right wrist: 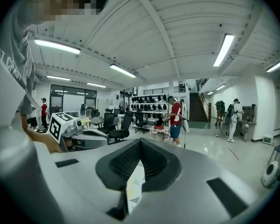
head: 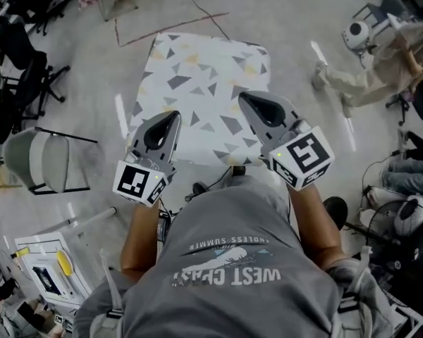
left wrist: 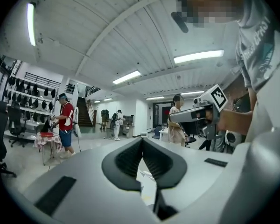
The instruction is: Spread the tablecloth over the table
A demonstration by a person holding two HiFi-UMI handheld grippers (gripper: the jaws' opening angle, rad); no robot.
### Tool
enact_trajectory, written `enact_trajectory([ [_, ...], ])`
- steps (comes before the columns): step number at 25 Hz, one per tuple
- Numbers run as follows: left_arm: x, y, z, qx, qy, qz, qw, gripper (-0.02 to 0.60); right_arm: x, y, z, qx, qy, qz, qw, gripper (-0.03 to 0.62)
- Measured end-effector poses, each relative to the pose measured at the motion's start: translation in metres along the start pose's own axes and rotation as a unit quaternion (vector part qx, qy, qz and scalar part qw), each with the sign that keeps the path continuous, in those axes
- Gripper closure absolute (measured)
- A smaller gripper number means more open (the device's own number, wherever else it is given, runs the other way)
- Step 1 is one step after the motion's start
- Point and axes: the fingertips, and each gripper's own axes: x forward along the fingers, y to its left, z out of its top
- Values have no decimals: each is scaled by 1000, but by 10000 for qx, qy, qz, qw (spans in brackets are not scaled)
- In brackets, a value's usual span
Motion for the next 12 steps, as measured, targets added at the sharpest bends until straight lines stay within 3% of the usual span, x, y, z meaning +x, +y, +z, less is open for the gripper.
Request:
enact_trajectory([
  [12,-29,-8,8,106,-130,-106,9998,581,-10,24,17,-136,-155,-89,9997,586],
])
